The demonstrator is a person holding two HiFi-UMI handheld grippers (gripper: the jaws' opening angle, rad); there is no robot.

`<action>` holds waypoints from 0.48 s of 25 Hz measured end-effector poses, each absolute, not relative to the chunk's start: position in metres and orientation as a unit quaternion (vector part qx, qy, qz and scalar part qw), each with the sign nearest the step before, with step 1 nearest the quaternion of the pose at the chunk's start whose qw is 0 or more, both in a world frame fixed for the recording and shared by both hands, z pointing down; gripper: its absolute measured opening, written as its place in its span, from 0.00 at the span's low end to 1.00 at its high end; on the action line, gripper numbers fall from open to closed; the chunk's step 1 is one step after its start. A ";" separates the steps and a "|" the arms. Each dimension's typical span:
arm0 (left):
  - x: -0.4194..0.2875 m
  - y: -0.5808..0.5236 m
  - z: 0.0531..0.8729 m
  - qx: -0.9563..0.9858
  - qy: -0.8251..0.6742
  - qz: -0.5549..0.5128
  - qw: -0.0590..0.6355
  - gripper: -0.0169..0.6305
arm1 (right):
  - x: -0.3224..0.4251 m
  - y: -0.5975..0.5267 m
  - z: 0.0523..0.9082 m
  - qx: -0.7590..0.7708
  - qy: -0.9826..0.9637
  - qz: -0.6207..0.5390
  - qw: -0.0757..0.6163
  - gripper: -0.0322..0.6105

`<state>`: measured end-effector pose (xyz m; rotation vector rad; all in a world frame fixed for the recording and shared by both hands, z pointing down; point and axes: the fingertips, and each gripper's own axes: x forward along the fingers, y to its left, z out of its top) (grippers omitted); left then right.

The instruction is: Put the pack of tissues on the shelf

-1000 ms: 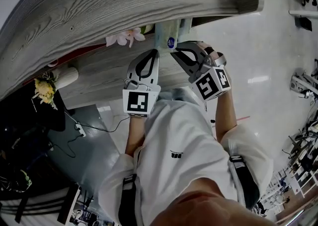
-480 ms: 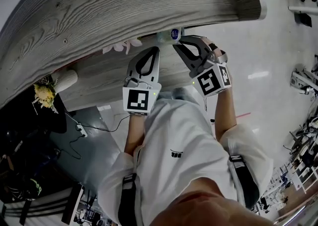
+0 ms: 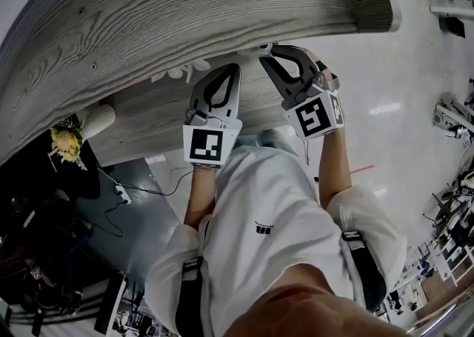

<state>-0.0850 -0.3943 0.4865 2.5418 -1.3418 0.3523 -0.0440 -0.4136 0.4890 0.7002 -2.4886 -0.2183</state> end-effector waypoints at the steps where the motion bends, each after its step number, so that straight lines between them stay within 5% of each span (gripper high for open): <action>1: -0.084 -0.395 0.486 0.872 -0.459 0.121 0.121 0.07 | -0.043 -0.415 0.488 0.264 -0.923 -0.080 0.267 0.10; 12: -0.083 -0.401 0.477 0.870 -0.467 0.107 0.119 0.06 | -0.041 -0.421 0.486 0.300 -0.916 -0.078 0.255 0.19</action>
